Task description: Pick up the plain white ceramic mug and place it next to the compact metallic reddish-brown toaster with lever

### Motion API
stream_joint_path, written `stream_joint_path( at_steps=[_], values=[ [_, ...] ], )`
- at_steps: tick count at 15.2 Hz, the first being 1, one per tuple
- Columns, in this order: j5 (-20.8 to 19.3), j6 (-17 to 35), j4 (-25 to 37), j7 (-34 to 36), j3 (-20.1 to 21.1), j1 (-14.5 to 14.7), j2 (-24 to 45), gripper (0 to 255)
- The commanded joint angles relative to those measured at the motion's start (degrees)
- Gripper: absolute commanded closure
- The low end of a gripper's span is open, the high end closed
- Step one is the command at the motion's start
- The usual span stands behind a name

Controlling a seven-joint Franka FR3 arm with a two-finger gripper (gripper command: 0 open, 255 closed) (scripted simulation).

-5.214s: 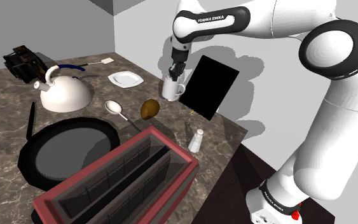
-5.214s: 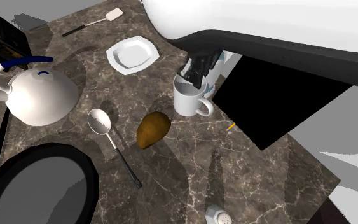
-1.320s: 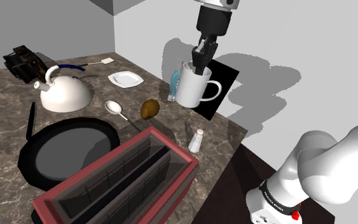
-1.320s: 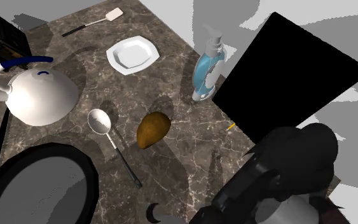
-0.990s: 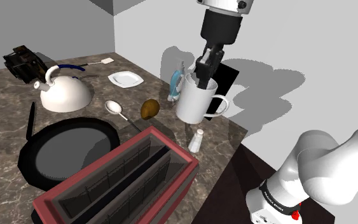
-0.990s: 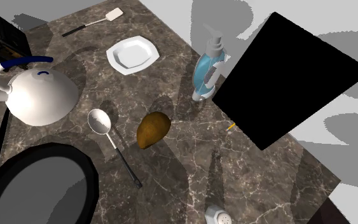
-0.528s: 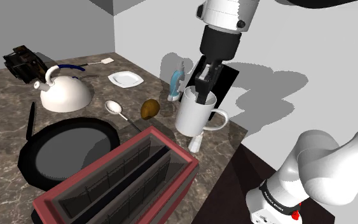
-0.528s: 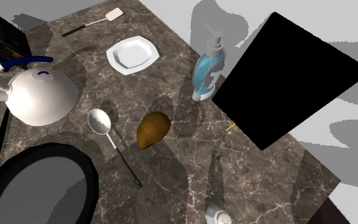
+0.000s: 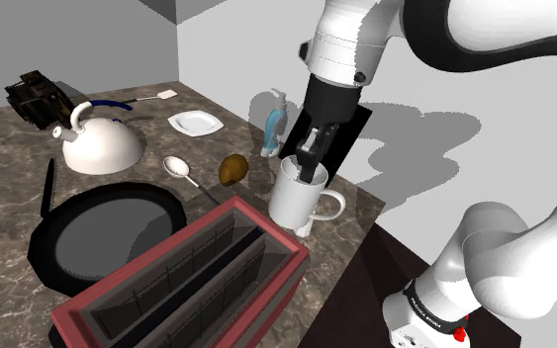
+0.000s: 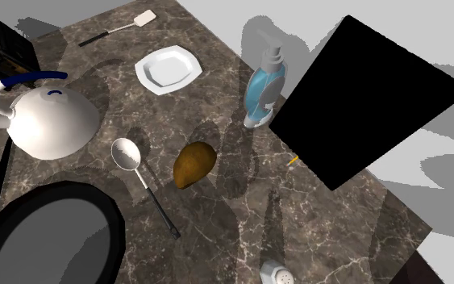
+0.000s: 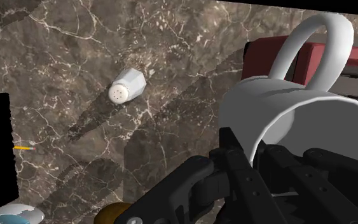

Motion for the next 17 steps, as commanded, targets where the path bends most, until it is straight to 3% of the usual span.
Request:
stream_joint_path(
  at_steps=[1,17],
  values=[
    [0.16,1.42,-1.67,-0.14,0.11,0.10,-0.14,255],
    [0.74,14.07,-12.93,-0.09,0.93,1.23,1.31,255]
  ],
)
